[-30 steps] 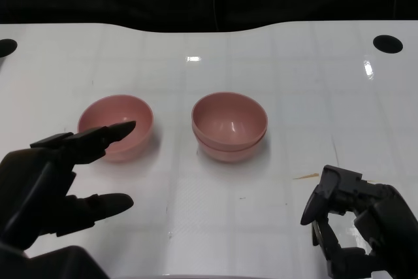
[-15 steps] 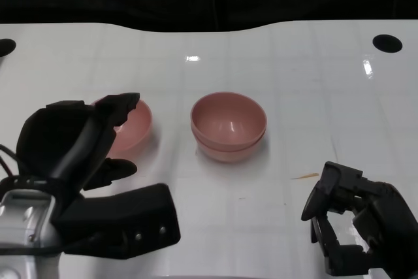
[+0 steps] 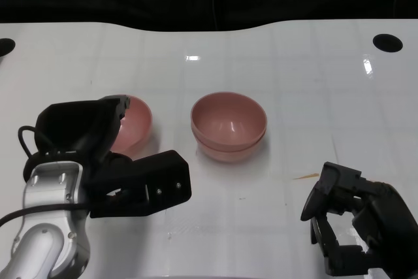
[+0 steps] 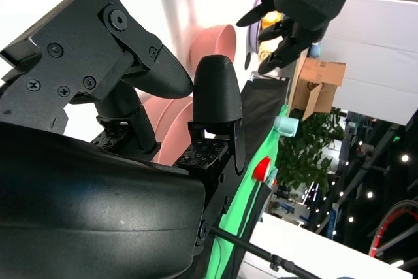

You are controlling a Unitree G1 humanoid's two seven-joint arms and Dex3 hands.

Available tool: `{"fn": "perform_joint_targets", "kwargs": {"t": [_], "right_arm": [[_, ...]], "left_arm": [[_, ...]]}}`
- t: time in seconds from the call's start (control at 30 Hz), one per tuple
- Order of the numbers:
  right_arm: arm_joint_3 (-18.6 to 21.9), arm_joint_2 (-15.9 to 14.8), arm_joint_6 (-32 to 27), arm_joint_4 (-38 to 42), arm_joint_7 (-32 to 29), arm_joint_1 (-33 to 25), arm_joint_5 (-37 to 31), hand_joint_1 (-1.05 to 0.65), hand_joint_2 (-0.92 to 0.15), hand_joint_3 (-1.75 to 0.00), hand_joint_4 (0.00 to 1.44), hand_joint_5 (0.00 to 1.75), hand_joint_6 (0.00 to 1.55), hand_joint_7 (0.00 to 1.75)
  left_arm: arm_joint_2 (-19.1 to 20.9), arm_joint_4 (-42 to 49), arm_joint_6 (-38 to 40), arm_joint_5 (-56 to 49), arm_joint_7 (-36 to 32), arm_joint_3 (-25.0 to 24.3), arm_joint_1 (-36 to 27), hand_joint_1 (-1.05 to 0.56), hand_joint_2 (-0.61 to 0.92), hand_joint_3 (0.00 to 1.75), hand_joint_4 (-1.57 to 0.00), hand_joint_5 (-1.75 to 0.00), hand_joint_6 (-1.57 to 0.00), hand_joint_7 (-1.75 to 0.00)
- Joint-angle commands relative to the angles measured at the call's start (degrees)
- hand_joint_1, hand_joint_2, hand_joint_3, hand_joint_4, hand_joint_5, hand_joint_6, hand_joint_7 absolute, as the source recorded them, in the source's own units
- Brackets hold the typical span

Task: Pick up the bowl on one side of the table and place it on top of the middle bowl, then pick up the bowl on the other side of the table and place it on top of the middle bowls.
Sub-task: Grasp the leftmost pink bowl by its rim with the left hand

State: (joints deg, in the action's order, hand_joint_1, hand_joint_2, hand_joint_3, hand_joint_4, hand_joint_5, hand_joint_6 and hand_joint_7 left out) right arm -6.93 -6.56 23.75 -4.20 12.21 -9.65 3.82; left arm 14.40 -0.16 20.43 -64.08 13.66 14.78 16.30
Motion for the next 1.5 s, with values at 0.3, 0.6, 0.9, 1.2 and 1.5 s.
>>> {"fn": "perform_joint_targets", "kwargs": {"t": [0.3,0.6,0.9,1.2,1.5], "right_arm": [[0.7,0.0,-0.3,-1.2,-0.1,-0.4,-0.3,-0.09,-0.37,-1.45,0.86,1.75,0.74,1.57],[0.8,0.1,-0.4,-1.2,-0.1,-0.4,-0.8,-0.07,-0.37,-1.46,0.86,1.75,0.75,1.58],[0.6,0.3,-1.7,-2.0,0.1,-0.8,-0.7,-0.07,-0.36,-1.48,0.86,1.75,0.75,1.57],[0.7,0.3,-1.7,-2.1,0.2,-0.7,-0.7,-0.07,-0.35,-1.49,0.86,1.75,0.75,1.57],[0.9,0.3,-2.2,-2.5,0.0,-0.6,-0.7,-0.05,-0.35,-1.5,0.87,1.75,0.76,1.57]], "left_arm": [[2.0,12.0,1.4,2.7,-0.1,4.4,6.0,-0.63,0.91,0.01,-0.74,-0.13,-0.44,0.0],[2.3,28.2,-3.6,7.1,-7.8,7.7,12.1,-0.53,0.92,0.07,-0.74,-0.09,-0.49,-0.02],[1.8,42.8,-17.3,14.4,-24.6,8.2,15.9,-0.32,0.92,0.12,-0.69,-1.37,-0.97,-0.1],[2.9,46.5,-22.5,15.5,-33.7,10.3,17.2,-0.35,0.92,0.14,-0.84,-1.75,-1.02,-0.48],[4.5,44.7,-23.9,14.9,-36.6,11.2,17.3,-0.32,0.92,0.08,-0.85,-1.75,-0.75,-1.12]]}}
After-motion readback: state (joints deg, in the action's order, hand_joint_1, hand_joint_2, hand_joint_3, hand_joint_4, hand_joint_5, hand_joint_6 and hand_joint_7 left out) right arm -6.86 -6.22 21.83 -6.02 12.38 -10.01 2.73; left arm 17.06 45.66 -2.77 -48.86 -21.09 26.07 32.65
